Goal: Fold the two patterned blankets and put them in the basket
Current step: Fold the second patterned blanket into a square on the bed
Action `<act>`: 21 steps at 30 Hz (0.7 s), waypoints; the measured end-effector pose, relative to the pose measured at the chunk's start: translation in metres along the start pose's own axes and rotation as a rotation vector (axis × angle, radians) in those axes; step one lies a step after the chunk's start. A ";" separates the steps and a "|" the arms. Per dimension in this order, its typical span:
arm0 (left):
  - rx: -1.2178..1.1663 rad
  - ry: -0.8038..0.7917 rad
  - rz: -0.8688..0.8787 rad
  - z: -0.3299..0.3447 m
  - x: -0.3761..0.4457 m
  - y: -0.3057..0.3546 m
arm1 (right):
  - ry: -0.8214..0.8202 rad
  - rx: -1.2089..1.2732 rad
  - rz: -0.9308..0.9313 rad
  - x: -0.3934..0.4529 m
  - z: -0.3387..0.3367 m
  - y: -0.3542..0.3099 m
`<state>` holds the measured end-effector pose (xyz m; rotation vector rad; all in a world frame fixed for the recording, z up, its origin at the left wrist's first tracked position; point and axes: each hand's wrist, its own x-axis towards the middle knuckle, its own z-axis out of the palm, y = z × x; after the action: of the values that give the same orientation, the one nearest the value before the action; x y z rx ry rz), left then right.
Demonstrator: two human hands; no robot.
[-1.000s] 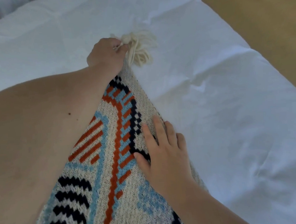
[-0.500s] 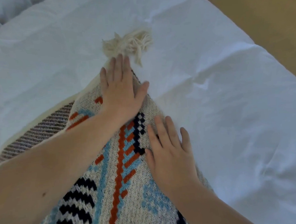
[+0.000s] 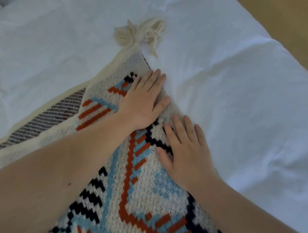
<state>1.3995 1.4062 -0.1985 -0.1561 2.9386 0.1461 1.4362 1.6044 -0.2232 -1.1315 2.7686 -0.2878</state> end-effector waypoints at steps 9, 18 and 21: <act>-0.022 0.051 -0.476 -0.020 -0.025 -0.043 | -0.007 -0.011 0.039 -0.023 0.000 0.000; 0.162 -0.072 0.279 0.002 -0.016 0.013 | -0.013 -0.042 0.027 -0.018 -0.002 -0.004; 0.184 -0.053 0.275 0.008 -0.019 0.017 | 0.007 -0.014 0.047 -0.026 -0.005 -0.002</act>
<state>1.4172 1.4256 -0.2009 0.2745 2.8862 -0.0797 1.4552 1.6214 -0.2167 -1.0688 2.8032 -0.2681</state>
